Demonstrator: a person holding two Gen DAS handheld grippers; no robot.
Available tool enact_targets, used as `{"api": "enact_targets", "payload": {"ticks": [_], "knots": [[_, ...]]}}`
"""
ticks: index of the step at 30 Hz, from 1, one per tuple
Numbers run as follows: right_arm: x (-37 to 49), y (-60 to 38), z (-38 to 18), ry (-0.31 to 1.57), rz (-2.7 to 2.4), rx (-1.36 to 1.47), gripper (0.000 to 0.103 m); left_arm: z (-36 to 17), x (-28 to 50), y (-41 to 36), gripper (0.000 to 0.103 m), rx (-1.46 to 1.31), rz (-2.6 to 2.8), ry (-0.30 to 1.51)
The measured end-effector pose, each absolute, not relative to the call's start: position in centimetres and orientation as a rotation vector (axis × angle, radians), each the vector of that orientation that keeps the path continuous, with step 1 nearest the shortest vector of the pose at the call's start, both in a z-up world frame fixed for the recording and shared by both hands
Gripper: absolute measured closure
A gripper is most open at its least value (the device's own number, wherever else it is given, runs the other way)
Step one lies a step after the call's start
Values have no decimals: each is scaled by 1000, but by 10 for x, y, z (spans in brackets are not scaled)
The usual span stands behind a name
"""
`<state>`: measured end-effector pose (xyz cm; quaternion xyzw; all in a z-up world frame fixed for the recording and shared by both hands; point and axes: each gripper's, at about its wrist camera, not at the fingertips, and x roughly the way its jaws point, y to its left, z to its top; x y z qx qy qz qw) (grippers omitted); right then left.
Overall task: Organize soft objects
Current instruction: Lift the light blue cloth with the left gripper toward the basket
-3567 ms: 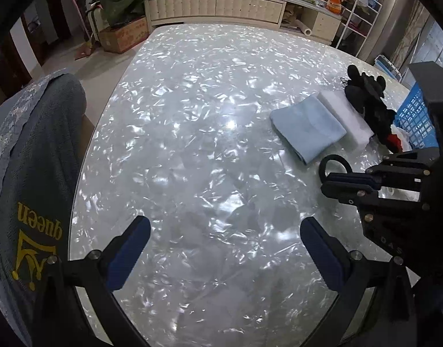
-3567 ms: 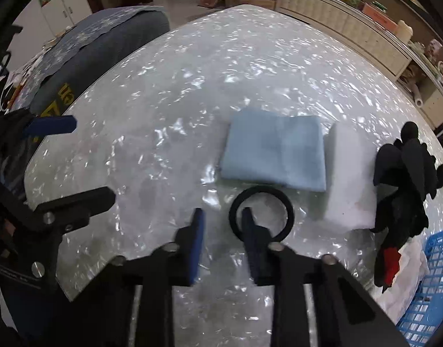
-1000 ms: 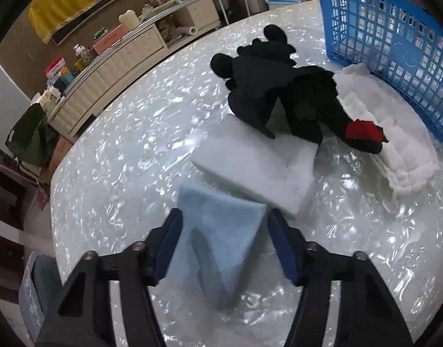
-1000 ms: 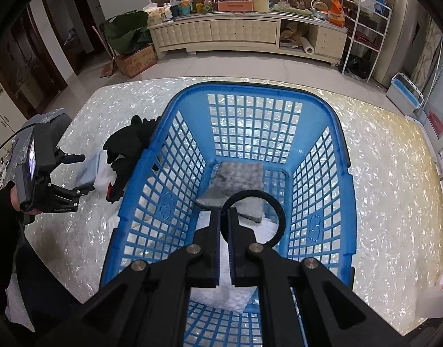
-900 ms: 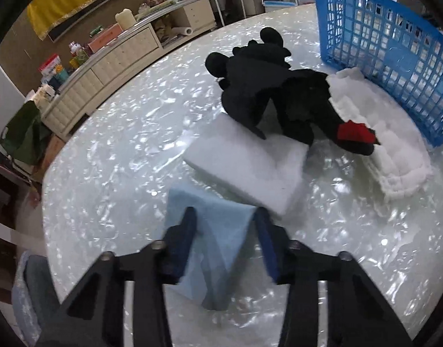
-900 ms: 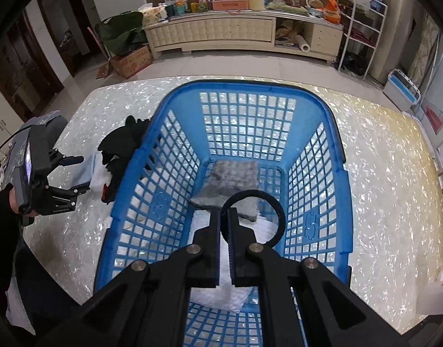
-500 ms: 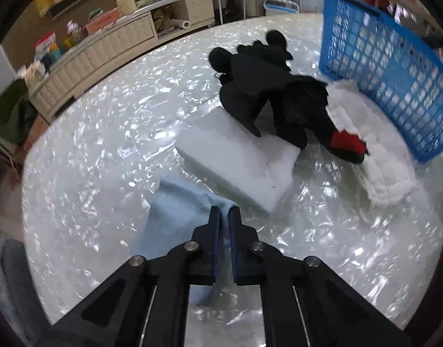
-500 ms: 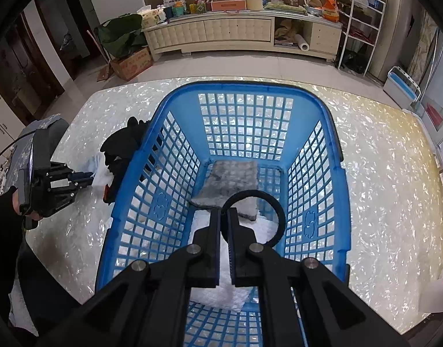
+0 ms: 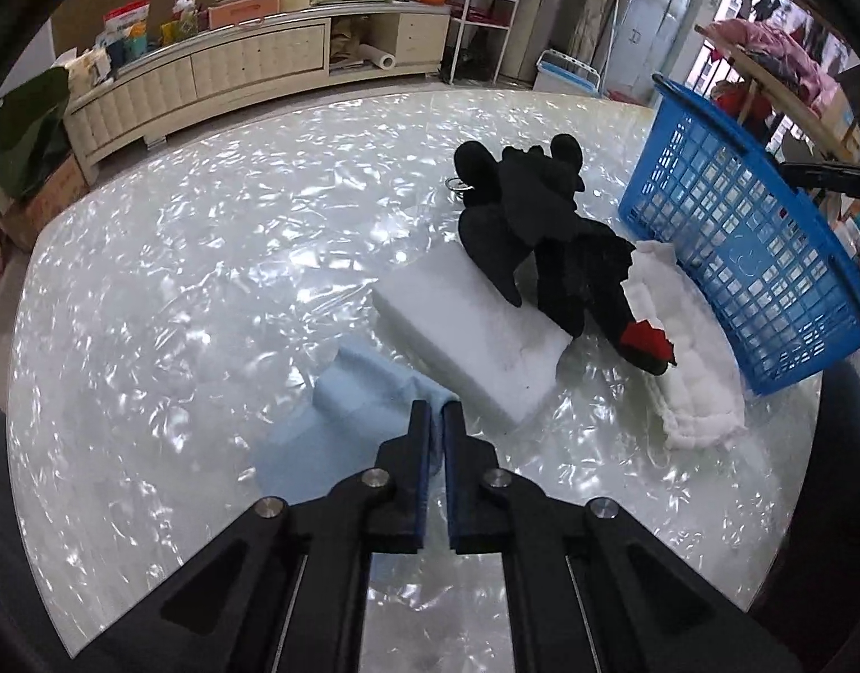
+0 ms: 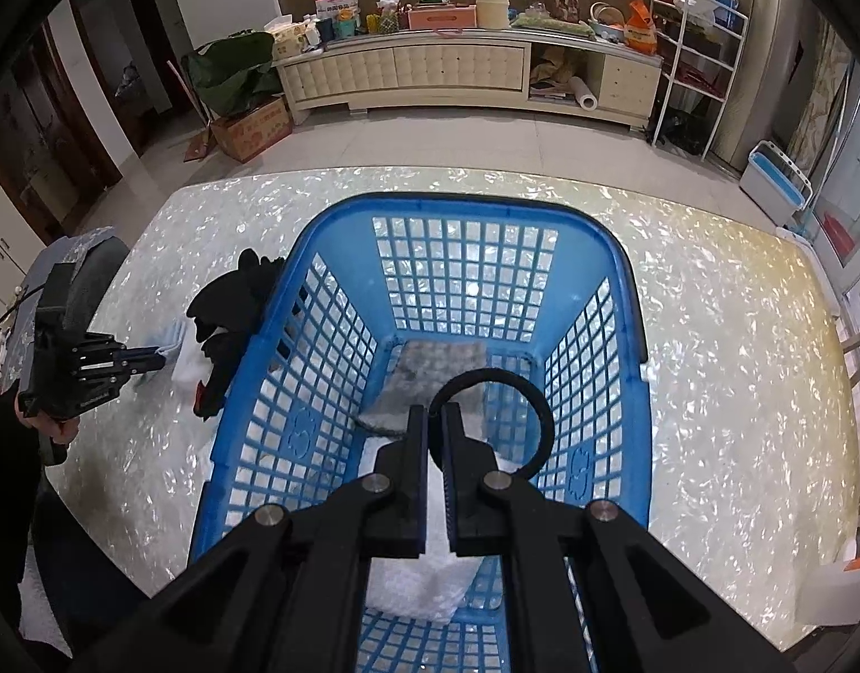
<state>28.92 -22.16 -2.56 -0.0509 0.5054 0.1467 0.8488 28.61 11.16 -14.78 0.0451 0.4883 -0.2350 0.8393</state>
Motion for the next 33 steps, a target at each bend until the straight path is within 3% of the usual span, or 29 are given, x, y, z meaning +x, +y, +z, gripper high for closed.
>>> {"api": "enact_targets", "payload": {"ticks": [23, 24, 25, 26, 30, 31, 33], "knots": [[359, -167, -112, 1397, 393, -237, 97, -148, 273, 138, 100, -71, -487, 1013], [358, -165, -113, 1403, 397, -247, 88, -147, 273, 140, 100, -77, -488, 1009], [357, -163, -113, 1404, 398, -254, 68, -147, 272, 141, 100, -80, -486, 1011], [355, -163, -113, 1402, 399, -257, 56, -146, 271, 142, 100, -82, -485, 1008], [345, -167, -110, 1376, 354, -270, 20, -140, 267, 148, 100, -113, -485, 993], [341, -170, -107, 1361, 335, -282, 15, -136, 266, 149, 100, -116, -480, 989], [334, -176, -98, 1343, 353, -253, 15, -129, 263, 150, 100, -126, -478, 981]]}}
